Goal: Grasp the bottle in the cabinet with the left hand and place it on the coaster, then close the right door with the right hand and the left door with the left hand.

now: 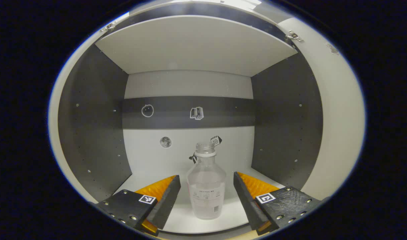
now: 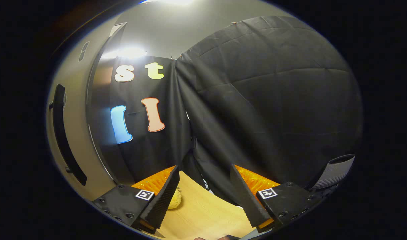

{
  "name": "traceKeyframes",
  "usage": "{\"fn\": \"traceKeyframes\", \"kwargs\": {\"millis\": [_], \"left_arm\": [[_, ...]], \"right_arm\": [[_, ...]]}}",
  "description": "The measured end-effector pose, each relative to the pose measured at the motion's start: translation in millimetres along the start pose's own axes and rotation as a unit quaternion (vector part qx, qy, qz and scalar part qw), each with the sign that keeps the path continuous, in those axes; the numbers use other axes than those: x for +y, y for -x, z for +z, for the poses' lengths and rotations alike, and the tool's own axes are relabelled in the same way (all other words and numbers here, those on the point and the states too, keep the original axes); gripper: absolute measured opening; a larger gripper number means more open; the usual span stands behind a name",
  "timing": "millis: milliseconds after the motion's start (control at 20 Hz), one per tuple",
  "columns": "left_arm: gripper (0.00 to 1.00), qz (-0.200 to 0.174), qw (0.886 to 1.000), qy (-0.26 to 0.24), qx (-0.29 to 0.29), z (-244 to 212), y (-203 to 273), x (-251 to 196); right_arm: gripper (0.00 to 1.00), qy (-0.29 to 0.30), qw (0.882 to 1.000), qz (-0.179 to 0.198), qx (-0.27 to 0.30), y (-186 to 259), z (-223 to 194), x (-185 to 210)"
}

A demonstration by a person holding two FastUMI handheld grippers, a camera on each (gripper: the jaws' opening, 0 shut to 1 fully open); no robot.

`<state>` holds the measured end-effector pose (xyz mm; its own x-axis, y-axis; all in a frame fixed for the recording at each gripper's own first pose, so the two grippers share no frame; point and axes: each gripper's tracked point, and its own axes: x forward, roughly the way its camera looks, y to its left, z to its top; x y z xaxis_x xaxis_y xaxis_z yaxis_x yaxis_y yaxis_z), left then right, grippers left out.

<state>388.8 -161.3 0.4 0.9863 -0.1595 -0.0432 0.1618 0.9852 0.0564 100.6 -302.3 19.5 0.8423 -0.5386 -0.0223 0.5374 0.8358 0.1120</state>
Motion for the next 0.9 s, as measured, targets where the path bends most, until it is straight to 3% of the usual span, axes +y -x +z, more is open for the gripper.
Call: {"fn": "traceKeyframes", "kwargs": {"millis": [50,150,200,250,350,400,450,500,550,600,700,750,800,900], "left_arm": [[0.99,0.002,1.0,0.004,0.001,-2.2,-2.3,0.1],[0.99,0.005,1.0,0.019,0.006,-6.3,-4.9,-0.5],[0.9,0.008,1.0,0.024,0.007,-8.2,-6.5,0.1],[0.9,0.014,1.0,0.024,0.008,-7.8,-6.5,0.1],[0.7,0.028,0.999,0.015,0.008,-8.6,-12.0,0.2],[0.77,0.031,0.999,0.012,0.008,-9.1,-13.2,-0.8],[0.7,0.034,0.999,0.013,0.007,-8.9,-11.7,-0.7],[0.69,0.033,0.999,0.02,0.007,-8.0,-9.7,-2.3],[0.76,0.031,0.999,0.028,0.005,-6.6,-7.2,-2.4],[0.66,0.03,0.999,0.034,0.002,-4.5,-6.2,-2.5],[0.67,0.024,0.999,0.028,-0.004,0.1,-5.6,-2.0],[0.6,0.017,1.0,0.023,-0.006,1.0,-5.0,-4.0],[0.67,0.01,1.0,0.021,-0.011,5.6,-2.4,-6.1],[0.67,-0.005,0.999,0.028,-0.021,18.4,8.4,-9.3]], "right_arm": [[0.98,0.001,1.0,0.003,0.0,-4.2,0.5,-1.0],[0.98,0.003,1.0,0.011,0.002,-10.7,0.9,-0.2],[0.98,0.006,1.0,0.014,0.004,-14.3,0.1,-0.6],[0.98,0.01,1.0,0.021,0.007,-19.1,-1.5,-1.2],[0.98,0.009,0.999,0.036,0.019,-25.5,-6.1,1.8],[0.98,0.007,0.999,0.045,0.024,-28.4,-7.3,1.2],[0.98,0.008,0.998,0.052,0.026,-31.5,-8.1,1.8],[0.98,0.011,0.998,0.056,0.028,-35.0,-8.6,0.9],[0.98,0.016,0.998,0.06,0.029,-38.4,-8.8,0.5],[0.98,0.018,0.998,0.062,0.028,-40.1,-7.6,1.3],[0.98,0.018,0.997,0.069,0.022,-41.7,-4.0,4.5],[0.98,0.017,0.997,0.072,0.022,-40.8,-4.8,6.3],[0.98,0.015,0.997,0.077,0.024,-39.4,-6.1,9.3],[0.98,0.01,0.996,0.086,0.021,-33.8,-6.3,13.8]]}}
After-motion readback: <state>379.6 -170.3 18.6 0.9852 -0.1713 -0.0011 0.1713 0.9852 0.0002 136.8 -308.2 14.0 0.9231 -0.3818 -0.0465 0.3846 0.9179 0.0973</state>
